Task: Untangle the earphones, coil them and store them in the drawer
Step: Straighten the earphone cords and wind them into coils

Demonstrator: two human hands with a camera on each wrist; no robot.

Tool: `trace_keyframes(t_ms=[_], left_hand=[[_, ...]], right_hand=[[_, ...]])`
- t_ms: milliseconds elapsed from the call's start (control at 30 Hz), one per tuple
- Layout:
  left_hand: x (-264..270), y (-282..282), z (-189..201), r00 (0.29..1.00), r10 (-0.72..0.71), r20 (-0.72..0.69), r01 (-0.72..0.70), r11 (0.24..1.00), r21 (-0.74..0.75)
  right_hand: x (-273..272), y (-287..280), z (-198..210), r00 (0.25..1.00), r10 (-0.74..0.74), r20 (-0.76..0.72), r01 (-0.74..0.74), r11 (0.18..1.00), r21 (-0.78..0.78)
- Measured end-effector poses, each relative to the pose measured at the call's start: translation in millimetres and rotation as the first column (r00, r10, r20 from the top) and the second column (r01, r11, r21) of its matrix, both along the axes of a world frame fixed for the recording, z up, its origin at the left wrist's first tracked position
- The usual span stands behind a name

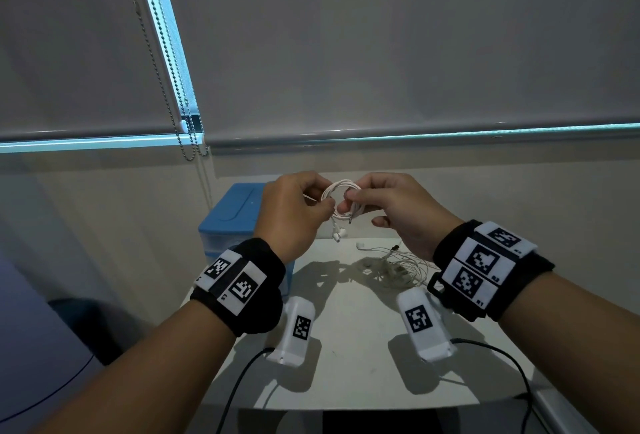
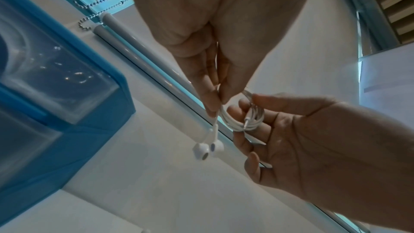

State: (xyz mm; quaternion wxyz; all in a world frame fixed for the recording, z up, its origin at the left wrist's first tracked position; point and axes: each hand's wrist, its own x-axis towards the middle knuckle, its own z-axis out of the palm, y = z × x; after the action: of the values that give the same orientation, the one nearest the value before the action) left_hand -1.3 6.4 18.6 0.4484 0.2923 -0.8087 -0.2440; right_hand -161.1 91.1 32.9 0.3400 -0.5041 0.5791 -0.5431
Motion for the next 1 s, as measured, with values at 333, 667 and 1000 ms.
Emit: trace_keyframes(t_ms=[333,667,1000], left_hand=[[-1.3,-2.4,2.9,1.0,0.009,0.015,-0.009,1.0,-0.021],[-7.4,-4.4,-18.3,0.996,0.028,0.084,-0.025,0.999,-0.035],[-18.6,-16.7,-31.8,0.955,0.09,0.282,-0.076,0.995,-0.06]], right_hand=[[-7.1,0.5,2.5,0.981,0.077,-0.179,-0.066,0.995,0.07],[-17.0,-3.4,-11.9,0.973,0.01,-0.231,-0.008,1.0,0.011],[-35.8,-18.0,-34.8,0.982,0.075,-0.172,-0.056,0.992,0.114]])
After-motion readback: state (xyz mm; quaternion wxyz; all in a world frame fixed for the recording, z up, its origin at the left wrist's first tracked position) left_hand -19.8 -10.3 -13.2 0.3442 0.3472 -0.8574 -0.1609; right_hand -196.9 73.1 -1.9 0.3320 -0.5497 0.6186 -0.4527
